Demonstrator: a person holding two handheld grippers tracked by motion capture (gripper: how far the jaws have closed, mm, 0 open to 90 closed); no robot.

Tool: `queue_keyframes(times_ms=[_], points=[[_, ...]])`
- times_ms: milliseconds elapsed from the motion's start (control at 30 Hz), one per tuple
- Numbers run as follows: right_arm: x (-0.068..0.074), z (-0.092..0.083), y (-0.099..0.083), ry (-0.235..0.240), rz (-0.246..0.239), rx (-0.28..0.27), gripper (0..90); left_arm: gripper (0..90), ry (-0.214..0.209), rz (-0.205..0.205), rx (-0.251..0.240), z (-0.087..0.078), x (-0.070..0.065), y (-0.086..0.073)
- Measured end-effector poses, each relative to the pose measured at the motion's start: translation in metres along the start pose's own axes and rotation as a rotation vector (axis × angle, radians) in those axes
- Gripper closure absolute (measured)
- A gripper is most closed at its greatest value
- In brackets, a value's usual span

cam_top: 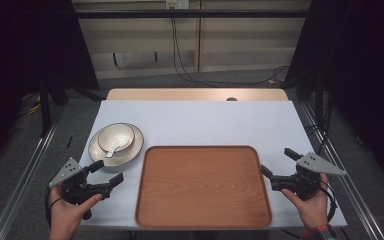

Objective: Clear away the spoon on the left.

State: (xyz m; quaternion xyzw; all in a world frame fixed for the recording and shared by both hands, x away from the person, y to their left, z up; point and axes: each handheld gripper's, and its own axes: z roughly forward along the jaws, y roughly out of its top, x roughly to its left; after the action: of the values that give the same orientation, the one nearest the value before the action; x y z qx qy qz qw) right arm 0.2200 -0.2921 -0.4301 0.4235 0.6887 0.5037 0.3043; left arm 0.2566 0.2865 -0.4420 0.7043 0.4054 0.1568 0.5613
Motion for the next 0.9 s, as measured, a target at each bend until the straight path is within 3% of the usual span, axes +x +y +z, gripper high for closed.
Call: queue_keyframes(times_ms=[133, 433, 767, 800, 900], points=[[0.000, 0.000, 0.000, 0.000, 0.000, 0.005, 1.2, 6.3, 0.016, 0.006, 0.001, 0.003, 0.001, 0.002], [-0.001, 0.001, -0.001, -0.003, 0.016, 0.012, 1.2, 10.8, 0.069, -0.026, -0.018, 0.008, 0.006, 0.005], [0.000, 0.003, -0.002, 0.023, 0.008, 0.026, 1.2, 20.5, 0.195, -0.012, -0.004, 0.015, 0.017, 0.007], [0.001, 0.004, -0.003, 0.023, 0.007, 0.021, 1.3, 21.8, 0.194, -0.029, -0.013, 0.016, 0.018, 0.007], [0.001, 0.004, -0.003, 0.023, 0.006, 0.020, 1.3, 25.7, 0.213, -0.019, -0.003, 0.020, 0.022, 0.006]])
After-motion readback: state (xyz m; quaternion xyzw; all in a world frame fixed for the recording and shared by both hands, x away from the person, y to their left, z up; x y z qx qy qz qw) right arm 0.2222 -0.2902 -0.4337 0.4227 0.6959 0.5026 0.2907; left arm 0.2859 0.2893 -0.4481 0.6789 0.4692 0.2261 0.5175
